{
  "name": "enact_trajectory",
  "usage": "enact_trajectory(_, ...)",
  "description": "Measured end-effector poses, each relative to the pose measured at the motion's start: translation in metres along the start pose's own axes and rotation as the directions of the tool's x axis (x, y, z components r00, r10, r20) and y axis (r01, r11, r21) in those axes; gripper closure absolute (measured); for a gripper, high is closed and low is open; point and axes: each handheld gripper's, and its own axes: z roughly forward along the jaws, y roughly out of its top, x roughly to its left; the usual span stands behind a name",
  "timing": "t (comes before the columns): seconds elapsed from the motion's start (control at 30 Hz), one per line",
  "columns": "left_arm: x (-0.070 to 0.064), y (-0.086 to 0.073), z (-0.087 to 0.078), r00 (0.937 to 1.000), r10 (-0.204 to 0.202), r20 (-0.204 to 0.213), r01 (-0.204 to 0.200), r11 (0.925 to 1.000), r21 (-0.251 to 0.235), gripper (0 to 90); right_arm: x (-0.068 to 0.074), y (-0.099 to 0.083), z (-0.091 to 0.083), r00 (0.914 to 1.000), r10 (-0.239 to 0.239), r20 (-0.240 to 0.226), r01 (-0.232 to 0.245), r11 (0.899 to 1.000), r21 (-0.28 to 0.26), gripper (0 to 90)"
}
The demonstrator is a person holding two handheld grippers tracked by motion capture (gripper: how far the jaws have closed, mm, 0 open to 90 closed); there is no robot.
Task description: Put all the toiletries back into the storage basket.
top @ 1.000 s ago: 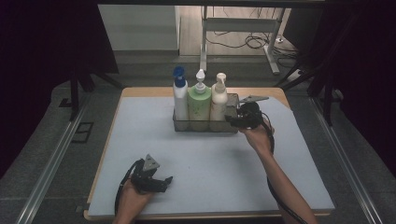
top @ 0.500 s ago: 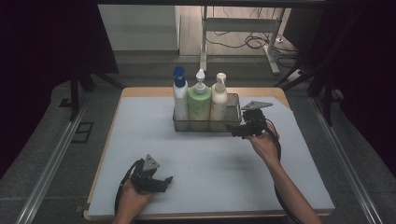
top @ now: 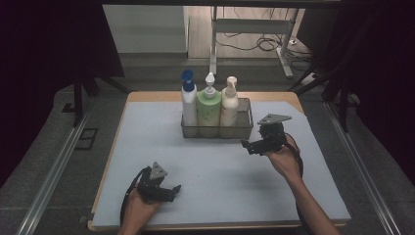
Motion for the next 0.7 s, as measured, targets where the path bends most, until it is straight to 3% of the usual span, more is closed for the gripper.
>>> enact_trajectory(0.2, 0.000, 0.000, 0.000, 1.0000, 0.000, 0.000, 0.000, 1.0000, 0.000, 12.2, 0.001, -0.011, -0.011, 0.9999, -0.010, -0.010, 0.010, 1.000, 0.018, 0.0)
enact_trajectory(0.37, 0.000, 0.000, 0.000, 1.0000, 0.001, -0.001, -0.001, 1.0000, 0.000, 12.2, 0.001, -0.022, -0.020, 0.9998, -0.017, 0.011, 0.017, 0.998, 0.053, 0.0)
enact_trajectory(0.7, 0.000, 0.000, 0.000, 1.0000, 0.002, -0.001, -0.002, 1.0000, -0.003, 12.2, 0.003, -0.047, -0.038, 0.9999, 0.007, 0.013, -0.008, 0.999, 0.054, 0.0)
